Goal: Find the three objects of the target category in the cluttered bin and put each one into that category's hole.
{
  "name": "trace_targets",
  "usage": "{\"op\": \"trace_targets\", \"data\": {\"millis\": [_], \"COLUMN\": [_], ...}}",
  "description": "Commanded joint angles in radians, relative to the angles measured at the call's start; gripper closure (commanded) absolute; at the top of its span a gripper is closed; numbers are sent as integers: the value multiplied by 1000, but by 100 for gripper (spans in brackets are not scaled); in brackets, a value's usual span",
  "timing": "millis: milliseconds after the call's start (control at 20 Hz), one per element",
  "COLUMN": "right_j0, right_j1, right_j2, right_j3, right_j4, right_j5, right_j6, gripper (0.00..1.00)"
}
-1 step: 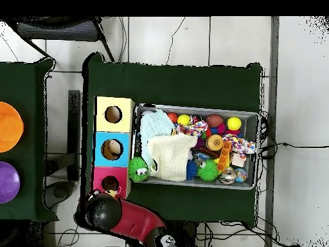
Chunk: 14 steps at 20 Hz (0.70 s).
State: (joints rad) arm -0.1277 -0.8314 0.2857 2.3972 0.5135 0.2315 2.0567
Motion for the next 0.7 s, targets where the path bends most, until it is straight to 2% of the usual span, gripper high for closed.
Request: {"op": "trace_targets", "data": {"millis": [50,200,350,700], "right_j0": [-14,20,73,134], "right_j1": [106,51,-13,-70], "right_j2": [104,49,-53,-159], "right_j3": [-58,-67,-107,-155], "right_j4": [38,42,24,-13], "right_j5": [-105,-47,67,184], "right_j6": [207,209,210,219], "gripper": [100,100,100,100]}}
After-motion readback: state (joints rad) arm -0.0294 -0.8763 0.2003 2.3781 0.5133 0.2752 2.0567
